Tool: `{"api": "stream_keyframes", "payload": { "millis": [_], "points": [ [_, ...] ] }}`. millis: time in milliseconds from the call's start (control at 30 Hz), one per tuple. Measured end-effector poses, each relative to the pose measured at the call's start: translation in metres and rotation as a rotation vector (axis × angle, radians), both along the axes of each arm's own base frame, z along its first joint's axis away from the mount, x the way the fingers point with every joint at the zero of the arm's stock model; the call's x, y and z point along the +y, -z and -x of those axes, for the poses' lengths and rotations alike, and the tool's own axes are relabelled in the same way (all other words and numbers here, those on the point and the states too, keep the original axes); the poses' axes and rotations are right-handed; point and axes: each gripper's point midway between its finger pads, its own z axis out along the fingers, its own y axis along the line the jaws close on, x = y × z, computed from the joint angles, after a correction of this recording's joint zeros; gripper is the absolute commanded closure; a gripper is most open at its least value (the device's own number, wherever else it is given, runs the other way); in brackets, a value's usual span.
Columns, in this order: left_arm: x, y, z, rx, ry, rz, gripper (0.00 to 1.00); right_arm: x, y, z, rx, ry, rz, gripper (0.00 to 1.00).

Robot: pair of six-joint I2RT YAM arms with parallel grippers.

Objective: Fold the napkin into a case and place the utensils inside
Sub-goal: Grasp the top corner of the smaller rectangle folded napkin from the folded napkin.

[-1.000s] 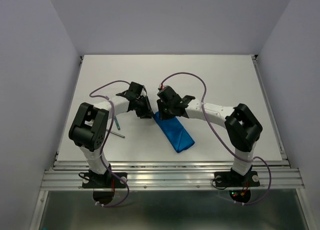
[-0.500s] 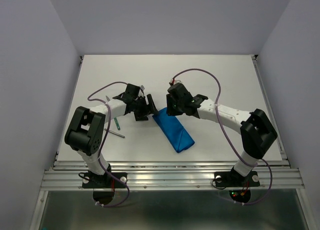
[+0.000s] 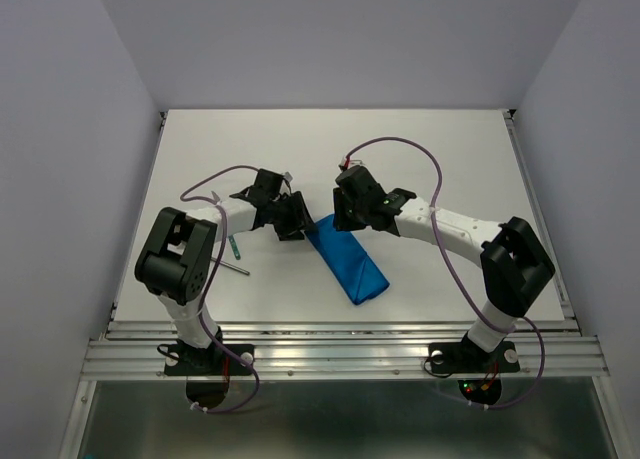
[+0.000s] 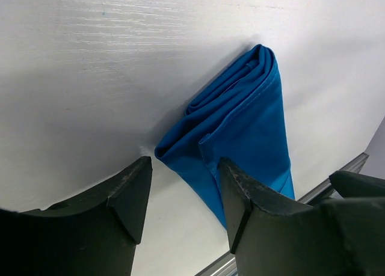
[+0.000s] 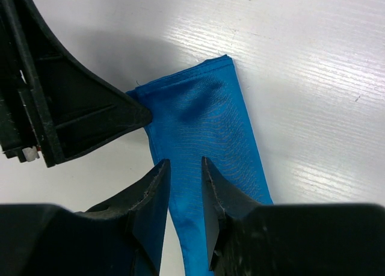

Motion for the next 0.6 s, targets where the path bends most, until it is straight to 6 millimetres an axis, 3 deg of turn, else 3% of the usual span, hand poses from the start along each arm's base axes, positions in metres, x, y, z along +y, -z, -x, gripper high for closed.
{"api": "stream_keyframes", "payload": {
  "millis": [433,600],
  "points": [
    [-0.0044,0.0092,0.0044,0.027,0.008,-0.008,0.66,0.0005,0.0000,0.0004,0.002,-0.003,-0.002,0.67],
    [-0.0050,0.0083,0.0035,0.027,0.006,-0.006,0.52,0.0014,0.0000,0.0014,0.006,-0.008,-0.006,0.68]
  ]
}}
